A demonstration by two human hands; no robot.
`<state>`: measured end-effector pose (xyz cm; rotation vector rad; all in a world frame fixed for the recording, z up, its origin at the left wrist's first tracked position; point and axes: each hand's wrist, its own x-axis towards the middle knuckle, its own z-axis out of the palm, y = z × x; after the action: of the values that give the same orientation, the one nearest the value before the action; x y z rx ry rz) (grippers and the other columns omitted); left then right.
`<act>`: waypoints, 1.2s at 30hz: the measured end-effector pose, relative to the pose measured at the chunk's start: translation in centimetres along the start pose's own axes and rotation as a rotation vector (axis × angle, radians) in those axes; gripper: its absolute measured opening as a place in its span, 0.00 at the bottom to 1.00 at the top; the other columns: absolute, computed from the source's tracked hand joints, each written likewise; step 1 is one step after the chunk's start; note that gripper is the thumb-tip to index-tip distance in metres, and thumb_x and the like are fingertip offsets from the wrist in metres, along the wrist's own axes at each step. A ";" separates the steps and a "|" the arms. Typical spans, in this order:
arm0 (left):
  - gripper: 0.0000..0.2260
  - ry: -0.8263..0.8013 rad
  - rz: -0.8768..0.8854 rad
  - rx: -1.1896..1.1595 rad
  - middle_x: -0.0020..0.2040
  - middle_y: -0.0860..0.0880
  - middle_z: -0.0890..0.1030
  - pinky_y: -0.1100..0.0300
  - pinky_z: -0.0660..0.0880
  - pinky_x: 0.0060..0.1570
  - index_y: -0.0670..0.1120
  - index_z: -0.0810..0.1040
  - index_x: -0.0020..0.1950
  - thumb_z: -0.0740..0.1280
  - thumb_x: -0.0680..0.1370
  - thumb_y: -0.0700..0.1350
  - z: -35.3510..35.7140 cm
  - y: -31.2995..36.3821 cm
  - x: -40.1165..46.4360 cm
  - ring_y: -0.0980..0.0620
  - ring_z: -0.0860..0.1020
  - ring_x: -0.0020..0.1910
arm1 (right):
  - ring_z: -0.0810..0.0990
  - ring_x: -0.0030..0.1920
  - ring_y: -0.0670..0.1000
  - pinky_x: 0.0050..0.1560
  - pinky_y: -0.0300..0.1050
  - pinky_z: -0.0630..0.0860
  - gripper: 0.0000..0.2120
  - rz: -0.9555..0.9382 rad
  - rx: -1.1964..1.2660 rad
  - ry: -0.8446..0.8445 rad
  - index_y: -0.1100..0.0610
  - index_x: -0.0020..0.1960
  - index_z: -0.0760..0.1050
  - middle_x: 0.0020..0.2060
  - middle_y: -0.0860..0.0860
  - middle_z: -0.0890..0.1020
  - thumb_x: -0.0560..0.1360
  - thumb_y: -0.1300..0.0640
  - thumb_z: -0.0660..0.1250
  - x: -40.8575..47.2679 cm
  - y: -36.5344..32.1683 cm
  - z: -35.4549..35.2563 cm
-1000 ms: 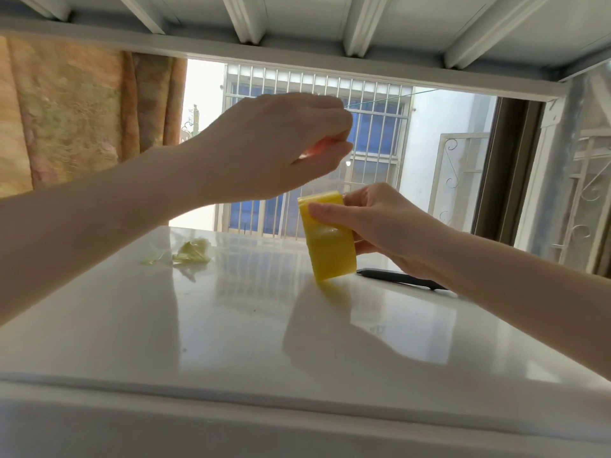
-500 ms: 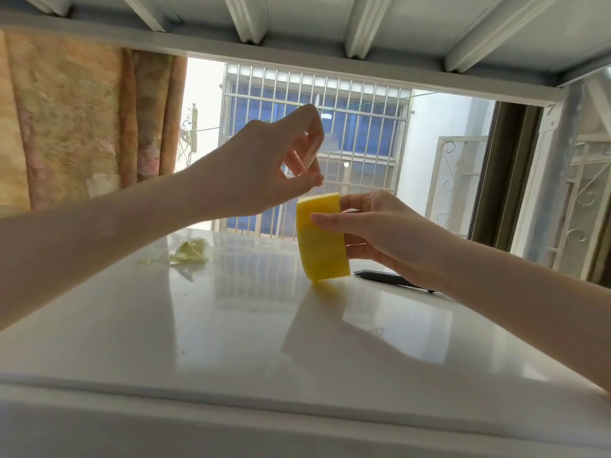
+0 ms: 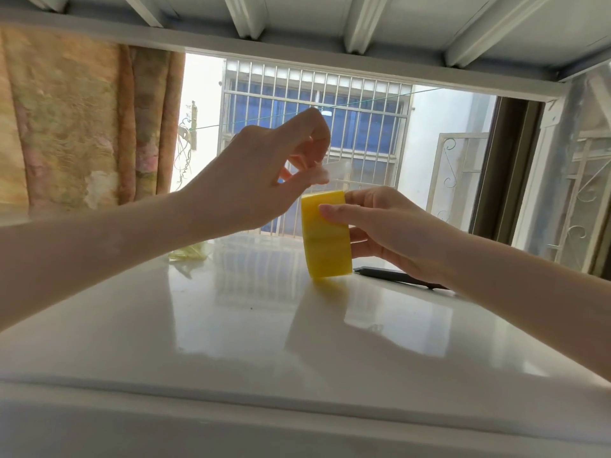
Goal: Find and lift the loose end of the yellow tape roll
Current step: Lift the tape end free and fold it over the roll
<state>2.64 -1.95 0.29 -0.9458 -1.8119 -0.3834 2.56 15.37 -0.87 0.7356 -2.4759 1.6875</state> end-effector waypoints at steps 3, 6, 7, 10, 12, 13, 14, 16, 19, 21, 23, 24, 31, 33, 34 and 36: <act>0.12 0.001 -0.001 -0.008 0.38 0.58 0.77 0.82 0.70 0.41 0.41 0.70 0.51 0.69 0.74 0.44 0.0 0.4 -0.1 0.59 0.79 0.34 | 0.83 0.43 0.48 0.39 0.37 0.81 0.10 0.001 0.039 0.000 0.57 0.54 0.74 0.46 0.52 0.82 0.74 0.55 0.65 0.0 0.0 0.0; 0.13 0.019 0.006 -0.022 0.39 0.56 0.77 0.85 0.67 0.38 0.41 0.69 0.51 0.70 0.74 0.44 0.2 0.7 -0.3 0.62 0.77 0.43 | 0.83 0.47 0.51 0.43 0.40 0.81 0.16 0.009 0.043 -0.002 0.60 0.59 0.73 0.50 0.55 0.82 0.74 0.55 0.65 0.1 0.1 -0.1; 0.13 0.026 0.010 -0.025 0.39 0.56 0.77 0.85 0.67 0.39 0.41 0.69 0.51 0.70 0.74 0.44 0.3 0.7 -0.3 0.63 0.75 0.45 | 0.83 0.47 0.51 0.43 0.41 0.81 0.16 0.010 0.043 -0.007 0.61 0.60 0.73 0.50 0.55 0.82 0.74 0.55 0.65 0.1 0.1 -0.1; 0.14 0.041 0.008 -0.031 0.39 0.56 0.78 0.83 0.69 0.42 0.45 0.66 0.51 0.70 0.73 0.45 0.6 0.7 -0.6 0.61 0.78 0.40 | 0.83 0.46 0.51 0.42 0.41 0.81 0.16 0.008 0.061 -0.028 0.61 0.59 0.73 0.48 0.54 0.82 0.74 0.56 0.65 0.1 0.0 -0.2; 0.15 0.036 0.002 -0.034 0.40 0.56 0.78 0.82 0.70 0.42 0.48 0.64 0.50 0.70 0.73 0.47 0.7 0.7 -0.7 0.60 0.79 0.39 | 0.83 0.44 0.51 0.42 0.41 0.82 0.16 0.011 0.077 -0.028 0.62 0.59 0.73 0.48 0.54 0.82 0.74 0.56 0.65 0.1 0.0 -0.3; 0.15 0.032 0.000 -0.038 0.40 0.56 0.78 0.81 0.71 0.43 0.48 0.64 0.50 0.70 0.73 0.47 0.7 0.7 -0.7 0.59 0.79 0.40 | 0.84 0.45 0.52 0.43 0.42 0.82 0.16 0.012 0.078 -0.024 0.62 0.59 0.73 0.48 0.55 0.83 0.74 0.55 0.65 0.1 0.1 -0.3; 0.15 0.023 0.001 -0.039 0.41 0.57 0.78 0.81 0.71 0.44 0.48 0.64 0.50 0.70 0.73 0.47 0.7 0.7 -0.7 0.59 0.79 0.42 | 0.84 0.46 0.52 0.44 0.43 0.82 0.16 0.012 0.077 -0.016 0.62 0.59 0.74 0.49 0.55 0.83 0.74 0.55 0.65 0.2 0.2 -0.3; 0.18 -0.015 0.008 -0.034 0.42 0.57 0.78 0.81 0.70 0.46 0.49 0.63 0.53 0.70 0.72 0.49 0.6 0.6 -0.7 0.59 0.79 0.42 | 0.84 0.47 0.52 0.45 0.44 0.82 0.15 0.007 0.083 -0.003 0.60 0.57 0.75 0.49 0.55 0.83 0.74 0.54 0.65 0.2 0.4 -0.3; 0.21 -0.070 0.022 -0.035 0.44 0.58 0.77 0.79 0.70 0.49 0.50 0.63 0.55 0.71 0.70 0.50 0.6 0.4 -0.8 0.59 0.79 0.41 | 0.85 0.45 0.50 0.43 0.41 0.82 0.13 0.002 0.042 -0.003 0.57 0.52 0.78 0.46 0.53 0.84 0.73 0.50 0.66 0.2 0.6 -0.4; 0.22 -0.072 0.031 -0.047 0.44 0.58 0.77 0.81 0.69 0.48 0.50 0.62 0.56 0.71 0.70 0.48 0.8 0.3 -0.8 0.61 0.78 0.45 | 0.83 0.41 0.48 0.40 0.39 0.82 0.16 0.001 -0.108 0.048 0.56 0.51 0.76 0.43 0.51 0.84 0.71 0.45 0.67 0.1 0.6 -0.6; 0.22 -0.072 0.043 -0.049 0.45 0.58 0.76 0.83 0.68 0.47 0.50 0.62 0.57 0.71 0.70 0.46 1.0 0.2 -0.9 0.63 0.74 0.50 | 0.80 0.39 0.46 0.40 0.41 0.80 0.20 -0.055 -0.311 0.173 0.54 0.50 0.70 0.40 0.49 0.80 0.68 0.41 0.67 0.2 0.6 -1.0; 0.22 -0.075 0.048 -0.048 0.45 0.57 0.77 0.81 0.69 0.48 0.50 0.62 0.57 0.71 0.70 0.46 1.1 0.1 -0.9 0.62 0.75 0.49 | 0.79 0.40 0.46 0.41 0.42 0.79 0.22 -0.110 -0.394 0.236 0.53 0.51 0.67 0.41 0.49 0.79 0.66 0.40 0.68 0.2 0.6 -1.2; 0.22 -0.087 0.101 0.002 0.47 0.58 0.77 0.72 0.74 0.48 0.51 0.61 0.60 0.69 0.72 0.47 1.7 0.0 -0.8 0.61 0.77 0.43 | 0.74 0.50 0.45 0.49 0.36 0.75 0.17 -0.530 -0.707 0.292 0.49 0.53 0.70 0.52 0.44 0.71 0.67 0.47 0.71 0.0 0.1 -2.2; 0.21 -0.083 0.129 0.007 0.47 0.53 0.80 0.64 0.75 0.48 0.50 0.61 0.62 0.66 0.72 0.49 1.9 0.1 -0.9 0.58 0.79 0.42 | 0.75 0.48 0.42 0.49 0.33 0.73 0.15 -0.574 -0.733 0.303 0.51 0.52 0.74 0.48 0.42 0.74 0.68 0.49 0.71 0.0 0.1 -2.3; 0.21 -0.079 0.145 0.008 0.49 0.51 0.82 0.62 0.76 0.47 0.50 0.61 0.62 0.65 0.73 0.50 1.9 0.2 -0.9 0.55 0.80 0.42 | 0.76 0.46 0.39 0.46 0.31 0.73 0.14 -0.593 -0.736 0.309 0.52 0.51 0.75 0.45 0.41 0.75 0.68 0.50 0.72 0.0 0.0 -2.3; 0.21 -0.074 0.168 0.013 0.51 0.48 0.83 0.58 0.78 0.46 0.49 0.61 0.63 0.63 0.73 0.52 1.9 0.2 -1.0 0.50 0.83 0.43 | 0.75 0.43 0.31 0.45 0.24 0.71 0.13 -0.607 -0.728 0.314 0.54 0.49 0.77 0.40 0.39 0.76 0.67 0.51 0.73 0.1 0.0 -2.2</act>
<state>1.72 -1.03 -1.49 -1.1068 -1.7836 -0.2339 1.98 17.33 0.06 0.8921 -2.0900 0.5794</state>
